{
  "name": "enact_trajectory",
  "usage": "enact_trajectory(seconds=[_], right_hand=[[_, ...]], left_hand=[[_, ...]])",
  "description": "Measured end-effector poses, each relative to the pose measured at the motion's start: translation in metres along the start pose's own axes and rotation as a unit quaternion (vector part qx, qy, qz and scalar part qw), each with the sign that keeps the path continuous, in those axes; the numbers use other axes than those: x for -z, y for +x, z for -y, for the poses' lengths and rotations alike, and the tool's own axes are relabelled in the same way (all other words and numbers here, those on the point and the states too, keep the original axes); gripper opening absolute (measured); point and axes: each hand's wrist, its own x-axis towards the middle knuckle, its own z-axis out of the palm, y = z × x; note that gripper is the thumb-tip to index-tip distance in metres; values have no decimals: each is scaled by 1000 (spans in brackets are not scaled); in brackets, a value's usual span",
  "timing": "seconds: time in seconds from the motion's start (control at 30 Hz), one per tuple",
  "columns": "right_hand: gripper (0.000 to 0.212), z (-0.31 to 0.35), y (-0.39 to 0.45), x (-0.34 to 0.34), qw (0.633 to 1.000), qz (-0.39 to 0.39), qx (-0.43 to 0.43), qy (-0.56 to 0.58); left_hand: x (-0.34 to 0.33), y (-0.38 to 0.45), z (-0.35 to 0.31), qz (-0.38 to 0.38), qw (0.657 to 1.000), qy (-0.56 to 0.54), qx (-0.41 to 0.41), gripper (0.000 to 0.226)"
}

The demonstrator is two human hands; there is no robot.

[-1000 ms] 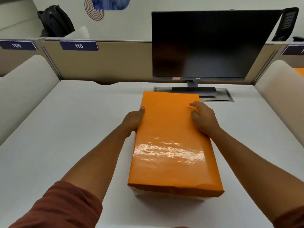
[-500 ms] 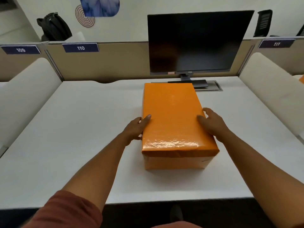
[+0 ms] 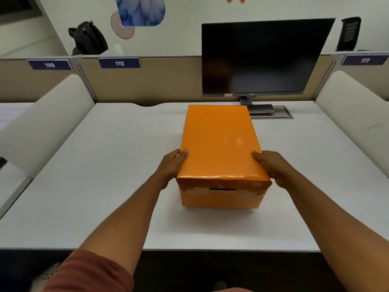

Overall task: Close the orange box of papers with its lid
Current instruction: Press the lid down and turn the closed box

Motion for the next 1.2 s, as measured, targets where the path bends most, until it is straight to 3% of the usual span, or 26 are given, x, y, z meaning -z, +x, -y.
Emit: enact_trajectory(seconds=[0.3, 0.6, 0.9, 1.07, 1.2], right_hand=[[70, 52, 28, -46, 995, 36, 79, -41], [67, 89, 40, -146, 986, 88, 138, -43], [65, 135, 48, -275, 983, 100, 149, -42], [59, 159, 50, -336, 982, 103, 154, -24], [54, 172, 50, -375, 980, 91, 176, -19]], left_hand=[[52, 3, -2, -111, 993, -19, -16, 66], [147, -5, 19, -180, 983, -46, 1, 61], [280, 17, 40, -196, 980, -36, 1, 62], [351, 32, 42, -156, 988, -16, -2, 77], [396, 46, 40, -153, 988, 26, 5, 74]])
